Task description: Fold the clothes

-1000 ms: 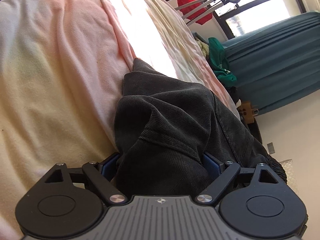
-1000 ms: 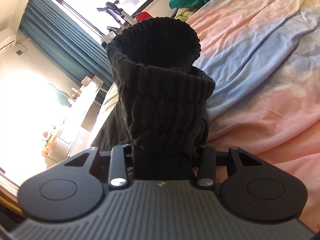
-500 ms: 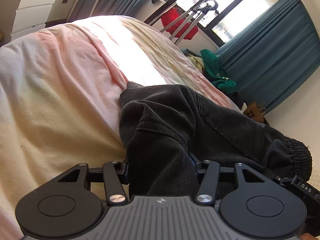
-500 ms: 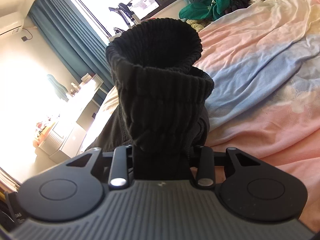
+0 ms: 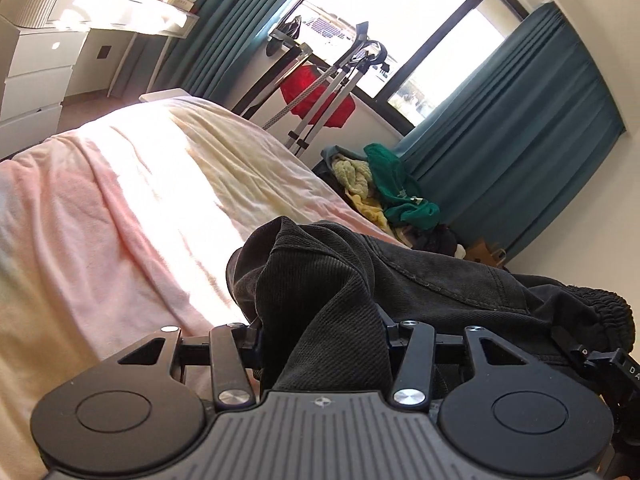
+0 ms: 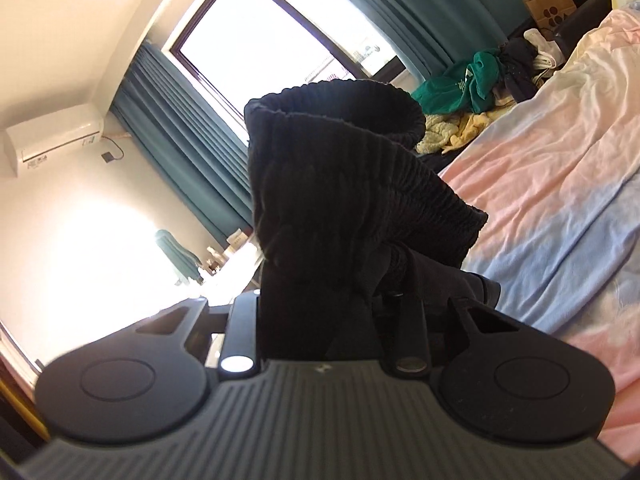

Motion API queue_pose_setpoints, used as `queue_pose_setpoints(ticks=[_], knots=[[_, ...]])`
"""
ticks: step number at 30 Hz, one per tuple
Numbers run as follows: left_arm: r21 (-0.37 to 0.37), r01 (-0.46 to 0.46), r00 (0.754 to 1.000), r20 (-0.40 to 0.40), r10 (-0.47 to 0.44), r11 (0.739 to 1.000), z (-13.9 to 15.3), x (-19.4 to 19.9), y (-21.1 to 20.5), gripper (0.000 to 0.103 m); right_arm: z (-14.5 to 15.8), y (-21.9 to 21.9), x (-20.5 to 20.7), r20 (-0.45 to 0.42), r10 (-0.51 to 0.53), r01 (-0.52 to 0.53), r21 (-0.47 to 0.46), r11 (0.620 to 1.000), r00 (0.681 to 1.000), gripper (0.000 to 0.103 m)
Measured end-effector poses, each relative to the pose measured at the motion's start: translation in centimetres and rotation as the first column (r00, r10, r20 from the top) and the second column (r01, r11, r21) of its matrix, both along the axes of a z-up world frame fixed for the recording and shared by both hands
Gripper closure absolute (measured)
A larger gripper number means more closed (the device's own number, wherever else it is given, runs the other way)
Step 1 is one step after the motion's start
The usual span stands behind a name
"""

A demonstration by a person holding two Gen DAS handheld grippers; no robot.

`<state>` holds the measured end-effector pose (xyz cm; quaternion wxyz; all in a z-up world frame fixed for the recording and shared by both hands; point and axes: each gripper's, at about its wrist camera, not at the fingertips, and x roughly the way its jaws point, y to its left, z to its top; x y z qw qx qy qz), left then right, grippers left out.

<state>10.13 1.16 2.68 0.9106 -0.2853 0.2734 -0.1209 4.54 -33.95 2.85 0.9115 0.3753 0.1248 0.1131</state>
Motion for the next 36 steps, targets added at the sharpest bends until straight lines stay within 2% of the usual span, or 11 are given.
queue_pose_setpoints(ticks=[3, 7, 12, 16, 22, 25, 29, 33, 34, 35, 36], knots=[[0.019, 0.030, 0.999, 0.036, -0.031, 0.999, 2.0, 3.6, -5.1, 0.053, 0.6, -4.8, 2.3, 0.042, -0.052, 0.048, 0.093, 0.994, 0.998, 0.068], [0.093, 0.068, 0.995, 0.065, -0.074, 0.993, 3.4, 9.4, -12.9, 0.053, 0.5, -10.4, 5.4, 0.120, -0.121, 0.110, 0.087, 0.990, 0.985, 0.069], [0.178, 0.075, 0.994, 0.067, -0.088, 0.981, 1.4, 15.9, -21.7, 0.053, -3.4, -15.9, 8.4, 0.190, -0.201, 0.195, 0.048, 0.980, 0.961, 0.068], [0.248, 0.128, 0.986, 0.069, -0.150, 0.960, -1.3, 19.9, -27.9, 0.053, -7.6, -18.7, 9.3, 0.205, -0.301, 0.289, 0.086, 0.954, 0.931, 0.068], [0.353, 0.224, 0.960, 0.081, -0.268, 0.909, -5.4, 21.8, -33.6, 0.051, -12.6, -22.2, 9.1, 0.121, -0.407, 0.385, 0.171, 0.907, 0.906, 0.068], [0.365, 0.241, 0.954, 0.081, -0.289, 0.899, -6.8, 21.9, -33.9, 0.047, -15.1, -22.4, 8.5, 0.031, -0.416, 0.398, 0.234, 0.887, 0.909, 0.068], [0.410, 0.304, 0.938, 0.027, -0.345, 0.860, -9.0, 21.8, -32.8, 0.044, -18.5, -22.4, 7.6, -0.107, -0.410, 0.422, 0.324, 0.847, 0.906, 0.066], [0.453, 0.347, 0.926, -0.029, -0.376, 0.821, -10.8, 21.1, -31.9, 0.038, -21.9, -22.4, 6.7, -0.242, -0.384, 0.452, 0.404, 0.795, 0.891, 0.051], [0.463, 0.358, 0.923, -0.043, -0.383, 0.811, -11.2, 20.9, -31.7, 0.037, -22.8, -22.3, 6.5, -0.275, -0.374, 0.461, 0.423, 0.780, 0.886, 0.051], [0.472, 0.368, 0.919, -0.057, -0.389, 0.801, -11.7, 20.7, -31.5, 0.037, -23.5, -22.3, 6.3, -0.292, -0.366, 0.463, 0.435, 0.772, 0.884, 0.052], [0.474, 0.368, 0.920, -0.057, -0.389, 0.800, -11.6, 20.5, -31.2, 0.036, -23.7, -22.3, 6.1, -0.271, -0.363, 0.450, 0.435, 0.780, 0.891, 0.052]])
